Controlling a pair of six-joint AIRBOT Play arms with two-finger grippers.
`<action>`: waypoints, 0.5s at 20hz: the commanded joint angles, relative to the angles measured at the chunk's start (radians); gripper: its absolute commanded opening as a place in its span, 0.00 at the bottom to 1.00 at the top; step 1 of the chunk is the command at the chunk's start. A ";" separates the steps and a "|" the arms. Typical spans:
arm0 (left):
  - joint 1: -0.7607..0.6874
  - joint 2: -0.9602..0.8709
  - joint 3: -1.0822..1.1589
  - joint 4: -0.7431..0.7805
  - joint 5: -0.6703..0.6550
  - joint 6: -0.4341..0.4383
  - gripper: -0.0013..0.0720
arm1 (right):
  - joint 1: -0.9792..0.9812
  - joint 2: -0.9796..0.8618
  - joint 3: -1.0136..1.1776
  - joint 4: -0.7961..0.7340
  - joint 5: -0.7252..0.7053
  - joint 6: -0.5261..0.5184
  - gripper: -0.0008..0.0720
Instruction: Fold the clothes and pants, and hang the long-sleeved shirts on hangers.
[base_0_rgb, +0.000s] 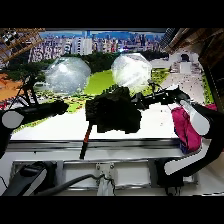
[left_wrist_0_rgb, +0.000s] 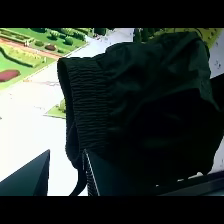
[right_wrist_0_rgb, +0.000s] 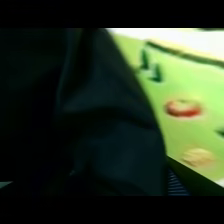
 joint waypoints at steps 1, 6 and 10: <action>0.001 0.000 0.000 -0.021 0.005 0.002 0.32 | 0.106 -0.008 -0.001 -0.012 -0.013 -0.007 0.88; 0.001 0.000 0.000 -0.029 0.004 0.002 0.32 | 0.191 -0.003 -0.001 -0.003 -0.036 0.003 0.04; 0.000 0.000 0.000 -0.029 0.004 0.002 0.32 | 0.109 0.091 0.000 -0.014 -0.006 0.072 0.03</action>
